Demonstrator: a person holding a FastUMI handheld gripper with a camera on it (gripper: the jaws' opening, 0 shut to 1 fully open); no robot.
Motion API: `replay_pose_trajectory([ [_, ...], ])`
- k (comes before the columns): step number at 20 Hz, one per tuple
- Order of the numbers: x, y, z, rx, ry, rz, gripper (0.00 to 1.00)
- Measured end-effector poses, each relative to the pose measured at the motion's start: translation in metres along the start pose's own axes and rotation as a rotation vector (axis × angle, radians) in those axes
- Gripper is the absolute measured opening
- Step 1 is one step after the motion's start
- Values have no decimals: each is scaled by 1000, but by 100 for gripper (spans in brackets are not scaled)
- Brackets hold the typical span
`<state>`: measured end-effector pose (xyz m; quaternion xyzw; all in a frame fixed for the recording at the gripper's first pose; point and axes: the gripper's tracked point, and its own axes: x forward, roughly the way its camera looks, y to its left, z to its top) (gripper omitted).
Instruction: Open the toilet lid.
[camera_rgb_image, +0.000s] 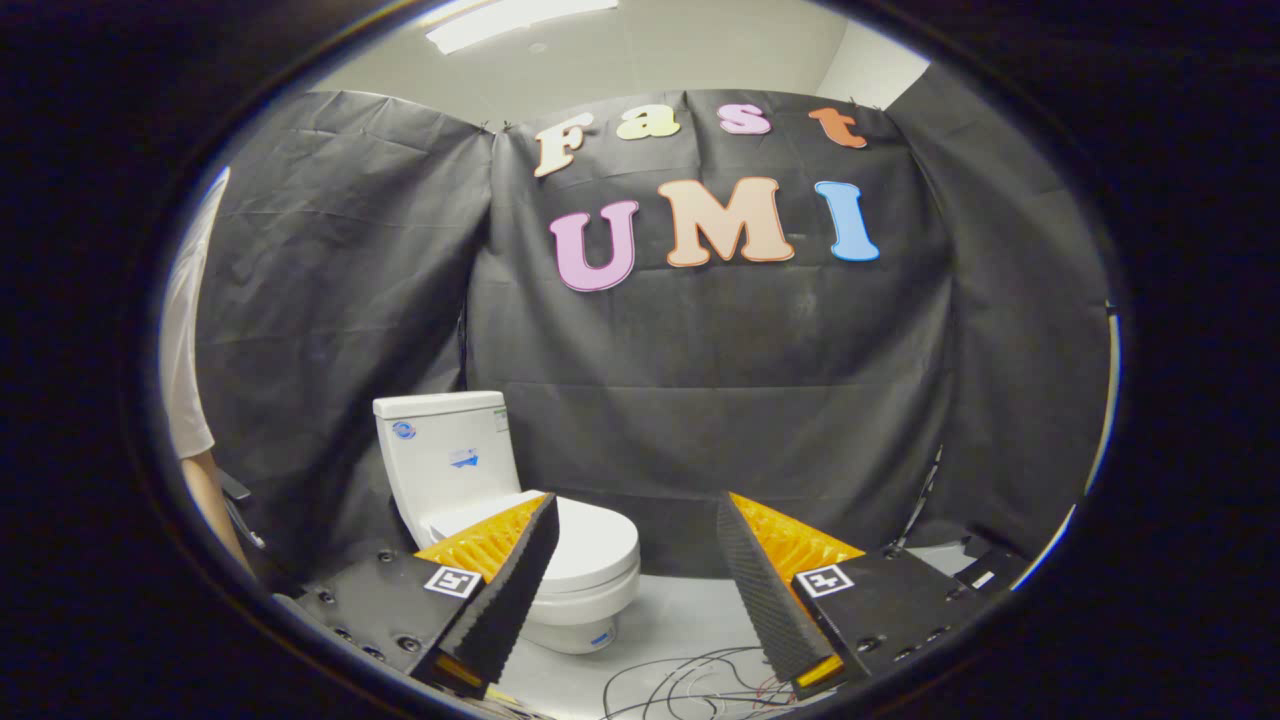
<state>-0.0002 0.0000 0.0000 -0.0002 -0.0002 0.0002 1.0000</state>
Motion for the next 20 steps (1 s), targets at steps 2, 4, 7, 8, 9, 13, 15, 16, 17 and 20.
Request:
replay_pose_trajectory([
  [2, 0, 0, 0, 0, 0, 0, 98],
  [4, 0, 0, 0, 0, 0, 0, 98],
  [7, 1, 0, -1, 0, 0, 0, 98],
  [8, 0, 0, 0, 0, 0, 0, 98],
  [9, 0, 0, -1, 1, 0, 0, 98],
  [13, 0, 0, 0, 0, 0, 0, 98],
  [15, 0, 0, -1, 0, 0, -1, 98],
  [16, -1, -1, -1, 1, 2, -3, 96],
  [17, 1, 0, 1, 1, 0, -6, 95],
  [20, -1, 1, 0, -1, 0, -7, 90],
])
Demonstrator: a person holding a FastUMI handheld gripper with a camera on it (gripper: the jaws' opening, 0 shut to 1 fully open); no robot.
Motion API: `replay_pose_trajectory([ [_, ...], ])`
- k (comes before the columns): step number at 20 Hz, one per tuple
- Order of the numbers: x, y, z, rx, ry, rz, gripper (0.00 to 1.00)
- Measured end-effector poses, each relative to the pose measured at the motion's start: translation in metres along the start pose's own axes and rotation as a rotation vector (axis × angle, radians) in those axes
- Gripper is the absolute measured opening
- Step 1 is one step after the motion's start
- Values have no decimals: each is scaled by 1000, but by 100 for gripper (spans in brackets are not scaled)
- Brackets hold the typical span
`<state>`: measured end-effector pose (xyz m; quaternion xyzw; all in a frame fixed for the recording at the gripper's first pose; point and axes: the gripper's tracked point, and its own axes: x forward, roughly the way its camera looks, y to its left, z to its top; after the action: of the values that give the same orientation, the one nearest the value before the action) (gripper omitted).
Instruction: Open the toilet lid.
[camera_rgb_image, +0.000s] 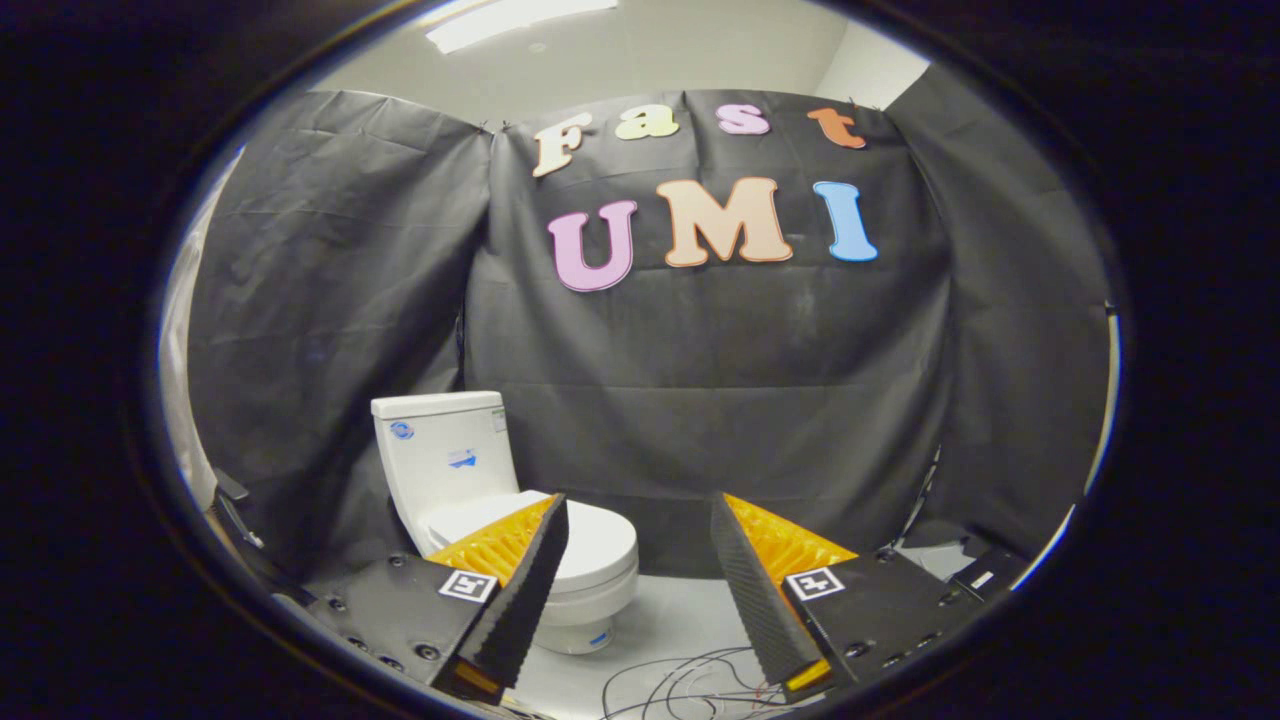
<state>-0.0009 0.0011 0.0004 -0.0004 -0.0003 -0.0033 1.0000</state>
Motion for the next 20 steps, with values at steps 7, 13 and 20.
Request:
replay_pose_trajectory([
  [7, 14, 1, -1, 5, 3, 2, 88],
  [13, 61, 13, -4, -33, 19, 31, 87],
  [20, 115, 36, 29, -58, -58, 40, 87],
])
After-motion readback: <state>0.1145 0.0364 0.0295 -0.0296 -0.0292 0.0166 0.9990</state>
